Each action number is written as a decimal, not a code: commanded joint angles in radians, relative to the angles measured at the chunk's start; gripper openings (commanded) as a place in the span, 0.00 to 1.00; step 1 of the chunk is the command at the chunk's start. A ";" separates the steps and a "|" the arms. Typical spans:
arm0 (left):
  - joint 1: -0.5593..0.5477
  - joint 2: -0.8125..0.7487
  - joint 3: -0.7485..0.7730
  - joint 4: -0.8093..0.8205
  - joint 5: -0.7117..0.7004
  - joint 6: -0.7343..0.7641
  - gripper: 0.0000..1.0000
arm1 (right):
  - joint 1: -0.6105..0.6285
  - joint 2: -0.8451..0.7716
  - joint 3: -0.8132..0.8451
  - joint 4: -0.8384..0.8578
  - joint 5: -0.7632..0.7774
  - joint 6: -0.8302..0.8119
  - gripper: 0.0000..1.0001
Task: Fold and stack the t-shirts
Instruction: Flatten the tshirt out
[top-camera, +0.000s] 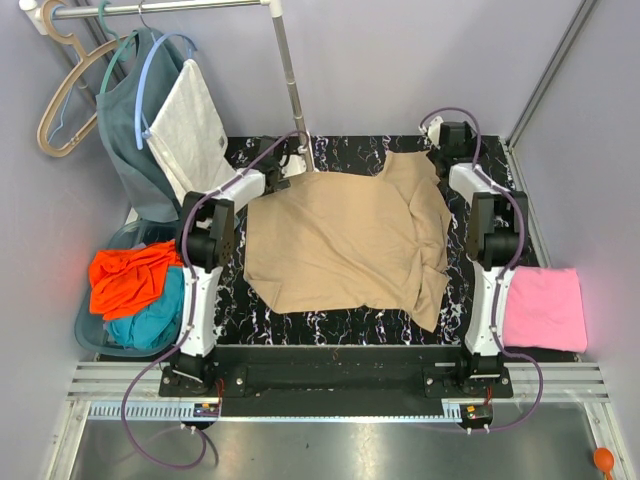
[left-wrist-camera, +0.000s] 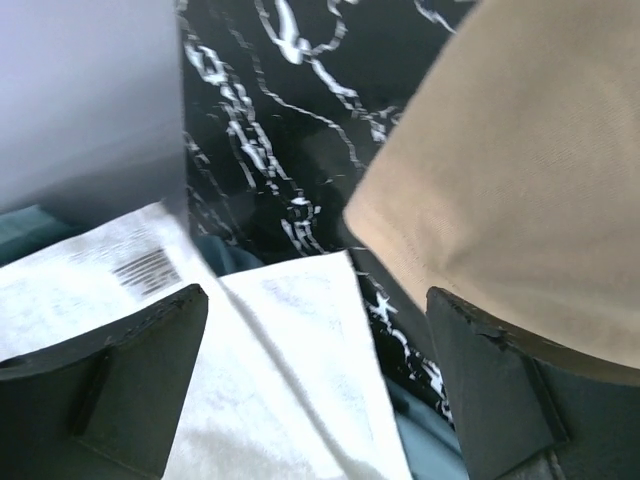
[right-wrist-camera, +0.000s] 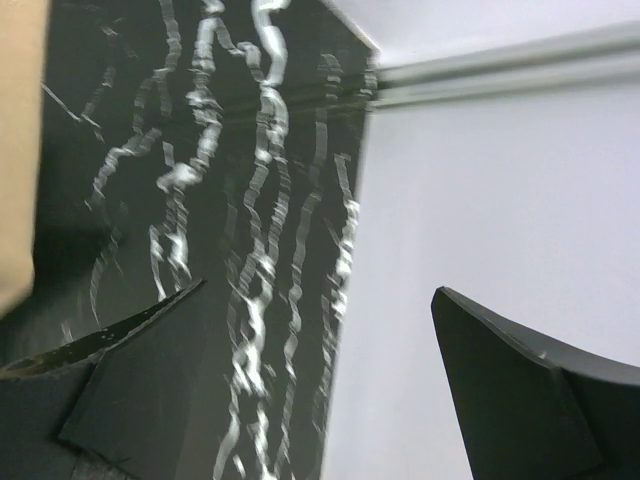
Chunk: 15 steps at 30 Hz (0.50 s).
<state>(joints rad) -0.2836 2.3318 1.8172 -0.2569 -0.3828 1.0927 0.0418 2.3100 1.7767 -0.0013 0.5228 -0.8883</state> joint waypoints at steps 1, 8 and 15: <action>-0.040 -0.138 -0.005 0.015 -0.010 -0.062 0.98 | 0.013 -0.257 -0.117 -0.035 -0.037 0.120 0.98; -0.083 -0.354 -0.217 -0.045 0.065 -0.139 0.98 | 0.026 -0.475 -0.313 -0.144 -0.109 0.218 0.98; -0.100 -0.486 -0.479 -0.036 0.093 -0.191 0.97 | 0.026 -0.551 -0.436 -0.236 -0.245 0.294 0.98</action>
<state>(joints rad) -0.3878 1.9076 1.4406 -0.2996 -0.3225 0.9565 0.0635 1.7962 1.3842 -0.1329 0.3904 -0.6754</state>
